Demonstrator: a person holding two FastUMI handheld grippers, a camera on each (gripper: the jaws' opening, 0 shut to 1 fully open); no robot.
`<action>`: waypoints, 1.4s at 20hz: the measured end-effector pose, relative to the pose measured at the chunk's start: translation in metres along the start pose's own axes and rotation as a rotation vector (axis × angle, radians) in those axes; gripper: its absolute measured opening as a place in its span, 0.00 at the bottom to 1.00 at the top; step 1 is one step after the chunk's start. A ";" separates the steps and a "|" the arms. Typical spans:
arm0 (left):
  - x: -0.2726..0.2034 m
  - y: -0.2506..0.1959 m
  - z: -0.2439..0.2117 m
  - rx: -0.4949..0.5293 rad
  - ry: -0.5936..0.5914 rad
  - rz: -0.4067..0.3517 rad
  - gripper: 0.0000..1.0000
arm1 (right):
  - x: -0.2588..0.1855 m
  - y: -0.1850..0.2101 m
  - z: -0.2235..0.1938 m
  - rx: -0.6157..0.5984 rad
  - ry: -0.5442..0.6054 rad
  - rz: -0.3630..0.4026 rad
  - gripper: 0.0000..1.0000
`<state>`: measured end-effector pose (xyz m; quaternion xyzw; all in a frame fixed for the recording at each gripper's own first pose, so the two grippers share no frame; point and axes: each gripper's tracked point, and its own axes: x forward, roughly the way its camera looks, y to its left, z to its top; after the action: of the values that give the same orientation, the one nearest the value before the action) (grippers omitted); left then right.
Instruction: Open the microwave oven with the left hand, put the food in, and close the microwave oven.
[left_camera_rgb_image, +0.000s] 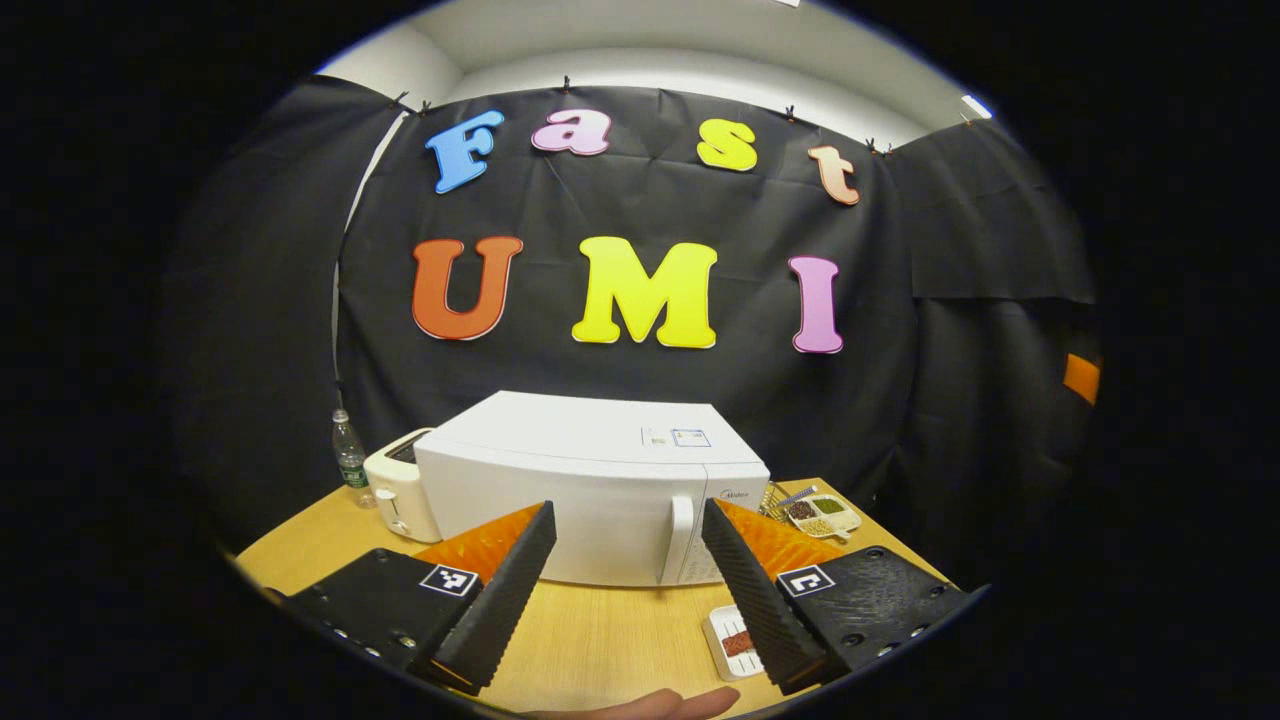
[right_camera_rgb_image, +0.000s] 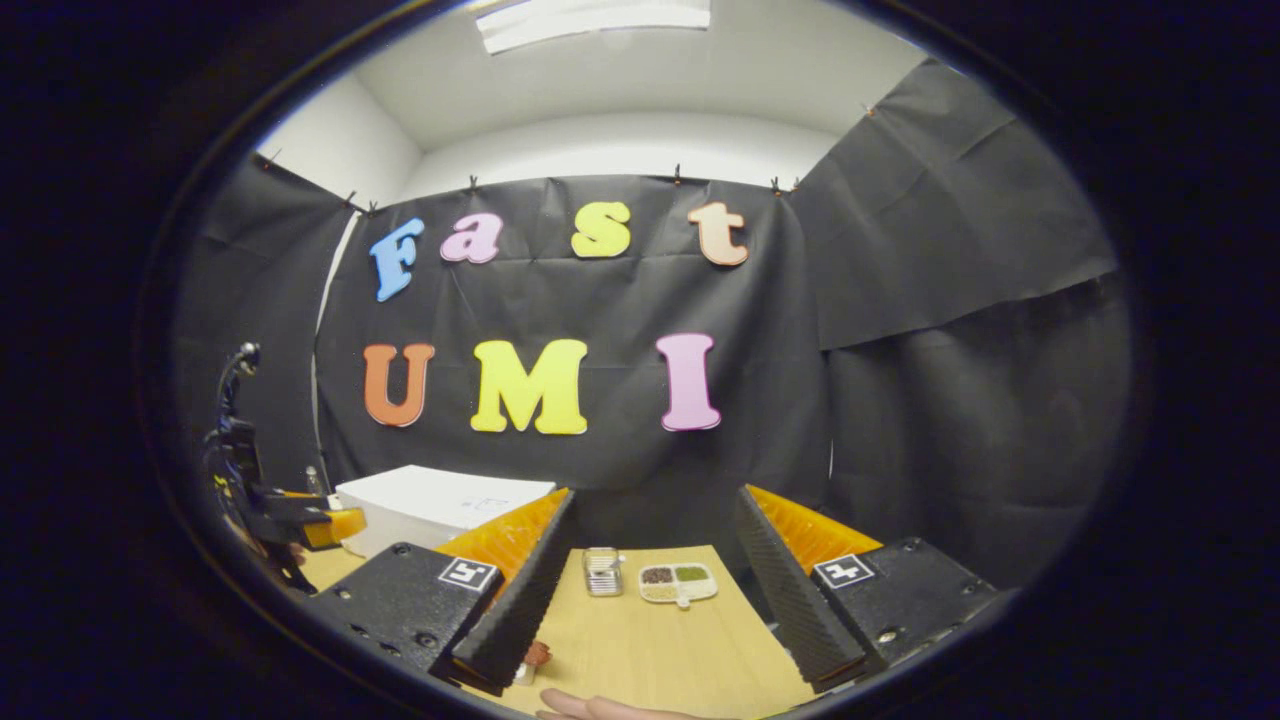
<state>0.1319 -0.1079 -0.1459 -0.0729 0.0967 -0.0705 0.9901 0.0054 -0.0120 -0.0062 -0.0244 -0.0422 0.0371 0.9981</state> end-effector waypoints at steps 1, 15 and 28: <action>0.011 -0.001 -0.011 -0.008 0.008 0.001 0.93 | 0.001 0.003 -0.005 0.009 0.008 0.011 1.00; 0.134 -0.037 -0.118 -0.011 0.099 -0.067 0.92 | 0.006 0.032 -0.086 0.078 0.165 0.200 1.00; 0.159 -0.043 -0.132 0.073 0.065 0.029 0.16 | 0.012 -0.009 -0.107 0.062 0.147 0.155 1.00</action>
<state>0.2546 -0.1919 -0.2960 -0.0329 0.1271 -0.0619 0.9894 0.0272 -0.0247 -0.1112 0.0004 0.0344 0.1137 0.9929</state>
